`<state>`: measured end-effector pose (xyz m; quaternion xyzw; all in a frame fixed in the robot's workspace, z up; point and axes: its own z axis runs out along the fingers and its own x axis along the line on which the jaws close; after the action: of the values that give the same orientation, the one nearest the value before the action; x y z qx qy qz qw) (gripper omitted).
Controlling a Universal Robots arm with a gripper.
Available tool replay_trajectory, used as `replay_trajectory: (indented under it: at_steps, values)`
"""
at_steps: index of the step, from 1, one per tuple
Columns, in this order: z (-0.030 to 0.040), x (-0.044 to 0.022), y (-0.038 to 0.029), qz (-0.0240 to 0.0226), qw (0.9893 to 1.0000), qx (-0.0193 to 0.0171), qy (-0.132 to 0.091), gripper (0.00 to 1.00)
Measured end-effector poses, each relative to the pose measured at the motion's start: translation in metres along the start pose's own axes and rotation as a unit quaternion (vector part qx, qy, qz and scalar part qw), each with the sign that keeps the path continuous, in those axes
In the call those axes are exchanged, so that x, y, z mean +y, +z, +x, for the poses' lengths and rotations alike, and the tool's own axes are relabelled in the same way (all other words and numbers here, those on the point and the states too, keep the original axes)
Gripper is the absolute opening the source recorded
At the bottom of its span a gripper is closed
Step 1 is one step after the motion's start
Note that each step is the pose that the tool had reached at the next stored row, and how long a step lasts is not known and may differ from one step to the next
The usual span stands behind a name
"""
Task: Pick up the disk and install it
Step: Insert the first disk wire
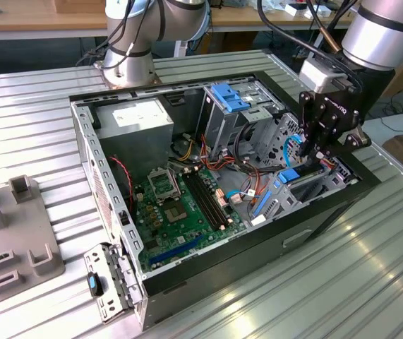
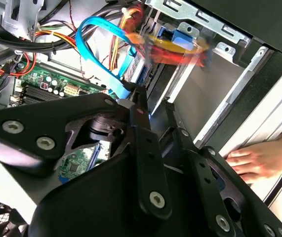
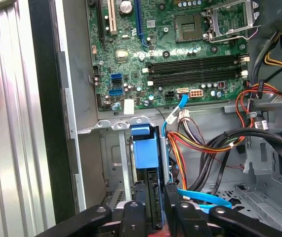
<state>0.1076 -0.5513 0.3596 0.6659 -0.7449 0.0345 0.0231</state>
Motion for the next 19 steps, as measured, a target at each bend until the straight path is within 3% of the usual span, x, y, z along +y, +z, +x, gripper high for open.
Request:
replay_trajectory:
  at_steps: [1, 4, 7, 11, 12, 15, 19]
  values:
    - [0.0, 0.0, 0.0, 0.0, 1.0, 0.0, 0.0, 0.3]
    - [-0.0001, -0.0007, -0.0003, -0.0001, 1.0, -0.0001, -0.001, 0.3]
    - [-0.0008, -0.0069, -0.0004, -0.0025, 0.9999, -0.0001, -0.014, 0.3]
    - [-0.0008, -0.0073, -0.0003, -0.0026, 0.9999, -0.0002, -0.014, 0.3]
    - [-0.001, -0.0099, -0.0003, -0.0024, 0.9999, -0.0002, -0.016, 0.3]
    - [-0.0017, -0.015, 0.0, -0.0005, 0.9992, -0.0007, -0.04, 0.3]
    - [0.0044, -0.0163, 0.0007, 0.0004, 0.9987, -0.0005, -0.05, 0.3]
